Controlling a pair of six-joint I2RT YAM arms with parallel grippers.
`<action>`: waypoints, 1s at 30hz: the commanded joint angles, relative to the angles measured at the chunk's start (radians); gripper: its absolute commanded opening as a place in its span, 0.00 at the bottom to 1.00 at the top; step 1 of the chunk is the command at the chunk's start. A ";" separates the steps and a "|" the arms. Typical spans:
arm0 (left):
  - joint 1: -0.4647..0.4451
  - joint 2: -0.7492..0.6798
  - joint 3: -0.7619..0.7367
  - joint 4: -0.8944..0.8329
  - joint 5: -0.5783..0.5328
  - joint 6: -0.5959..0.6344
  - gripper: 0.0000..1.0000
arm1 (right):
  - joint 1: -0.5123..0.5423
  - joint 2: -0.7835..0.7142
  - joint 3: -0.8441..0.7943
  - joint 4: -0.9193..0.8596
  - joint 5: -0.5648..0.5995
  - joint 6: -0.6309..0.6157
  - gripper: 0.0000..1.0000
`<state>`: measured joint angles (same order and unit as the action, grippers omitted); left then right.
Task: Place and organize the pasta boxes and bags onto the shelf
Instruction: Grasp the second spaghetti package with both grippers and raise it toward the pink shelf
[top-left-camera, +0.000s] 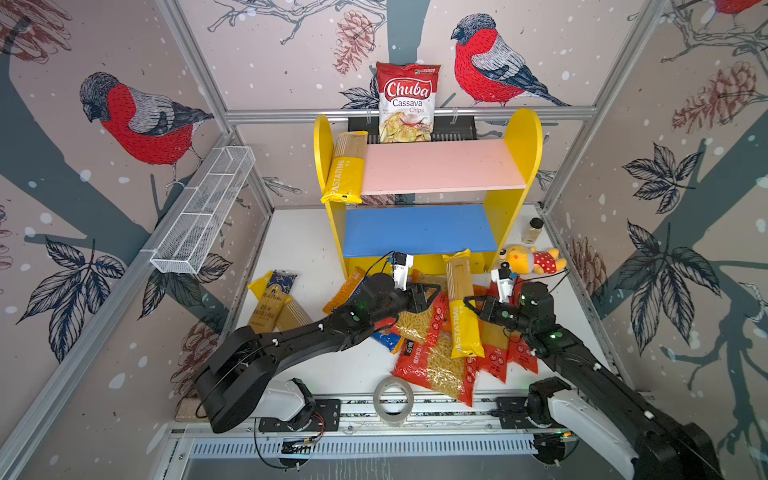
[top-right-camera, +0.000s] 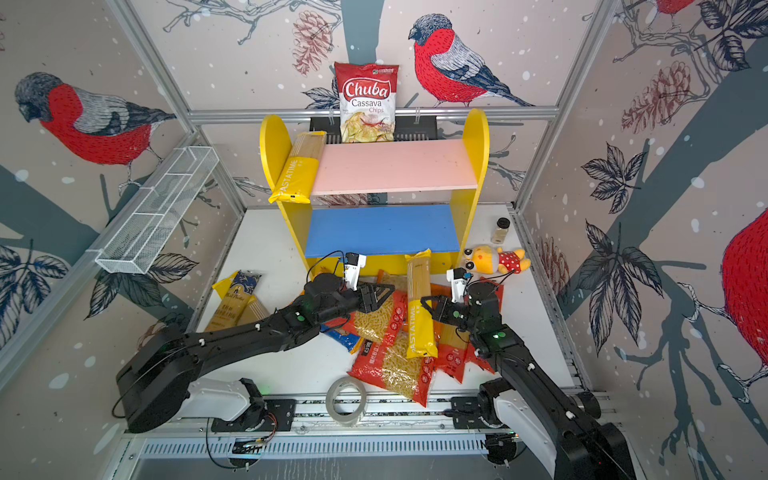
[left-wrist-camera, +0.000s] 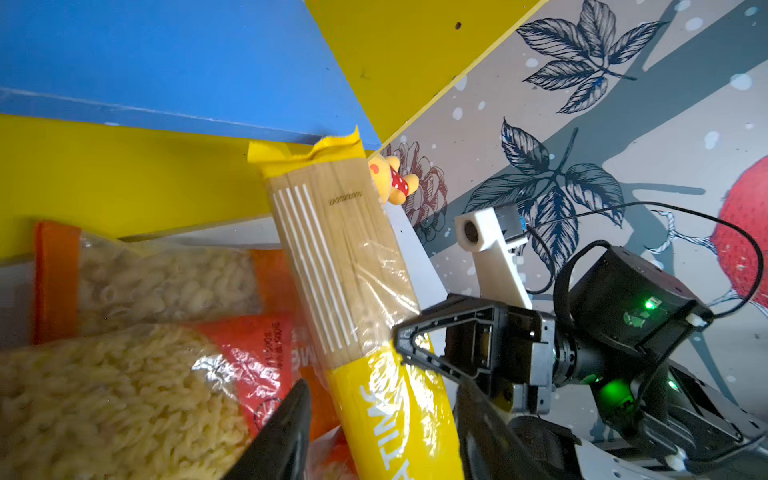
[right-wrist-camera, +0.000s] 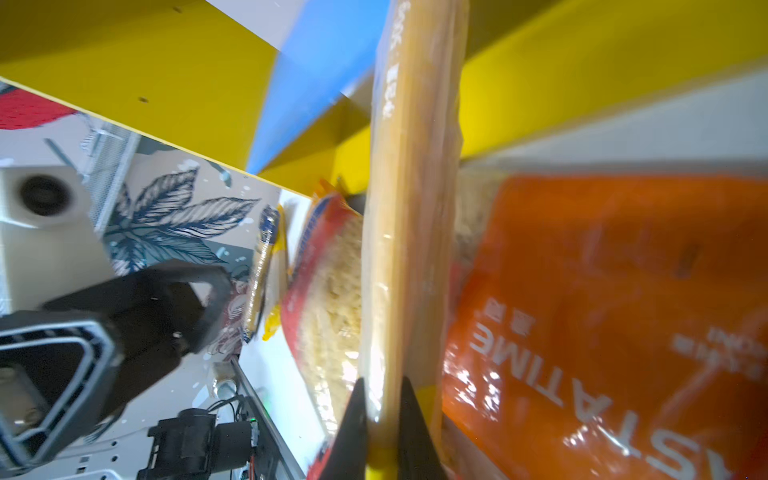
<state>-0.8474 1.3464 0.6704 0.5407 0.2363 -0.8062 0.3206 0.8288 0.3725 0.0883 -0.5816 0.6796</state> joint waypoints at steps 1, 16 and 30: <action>0.015 -0.036 -0.028 0.090 0.055 -0.024 0.61 | -0.006 -0.037 0.040 0.024 -0.035 -0.011 0.00; 0.116 -0.116 -0.124 0.309 0.227 -0.125 0.89 | 0.340 -0.105 0.117 0.422 0.031 0.096 0.00; 0.108 -0.185 -0.040 0.337 0.285 -0.097 0.44 | 0.451 -0.033 0.157 0.490 0.092 0.106 0.00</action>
<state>-0.7403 1.1725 0.6136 0.8200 0.4961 -0.9157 0.7704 0.7940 0.5179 0.4122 -0.5056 0.7700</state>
